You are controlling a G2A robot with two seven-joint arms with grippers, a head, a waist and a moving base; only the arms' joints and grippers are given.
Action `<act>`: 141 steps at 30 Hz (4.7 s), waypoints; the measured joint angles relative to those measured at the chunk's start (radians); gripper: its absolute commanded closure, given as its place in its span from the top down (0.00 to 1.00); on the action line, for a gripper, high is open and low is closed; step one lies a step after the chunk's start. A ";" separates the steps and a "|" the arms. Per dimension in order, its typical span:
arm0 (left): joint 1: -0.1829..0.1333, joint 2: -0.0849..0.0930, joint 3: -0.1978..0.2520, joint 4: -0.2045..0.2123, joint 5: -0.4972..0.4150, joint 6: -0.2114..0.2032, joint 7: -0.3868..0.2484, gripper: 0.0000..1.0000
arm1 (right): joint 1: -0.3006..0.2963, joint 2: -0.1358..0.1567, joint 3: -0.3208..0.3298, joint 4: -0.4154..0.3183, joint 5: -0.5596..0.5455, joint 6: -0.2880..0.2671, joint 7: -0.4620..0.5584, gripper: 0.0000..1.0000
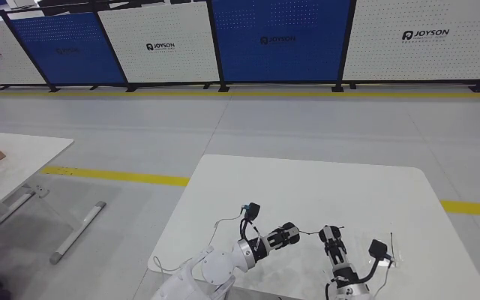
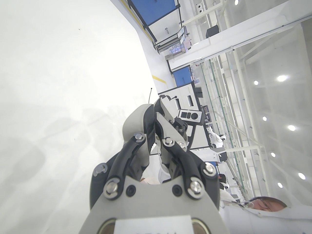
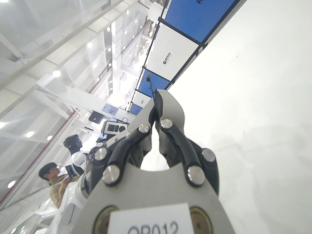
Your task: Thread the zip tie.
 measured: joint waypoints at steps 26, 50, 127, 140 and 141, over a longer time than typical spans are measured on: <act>0.000 0.000 0.000 0.000 0.000 0.000 0.000 0.00 | -0.009 -0.017 0.013 -0.004 -0.024 0.006 0.007 0.00; 0.000 0.000 0.000 0.000 0.000 0.000 0.000 0.00 | -0.023 -0.031 0.022 -0.010 -0.039 0.000 0.006 0.00; 0.005 -0.007 0.015 -0.010 -0.015 -0.035 0.014 0.20 | -0.036 -0.059 0.050 0.008 -0.021 -0.055 0.036 0.00; 0.013 -0.006 0.020 -0.027 0.029 -0.010 0.023 0.29 | -0.043 -0.064 0.048 -0.005 -0.046 -0.044 0.028 0.00; 0.012 -0.006 0.024 -0.027 0.034 -0.007 0.025 0.29 | -0.044 -0.064 0.048 -0.006 -0.048 -0.044 0.027 0.00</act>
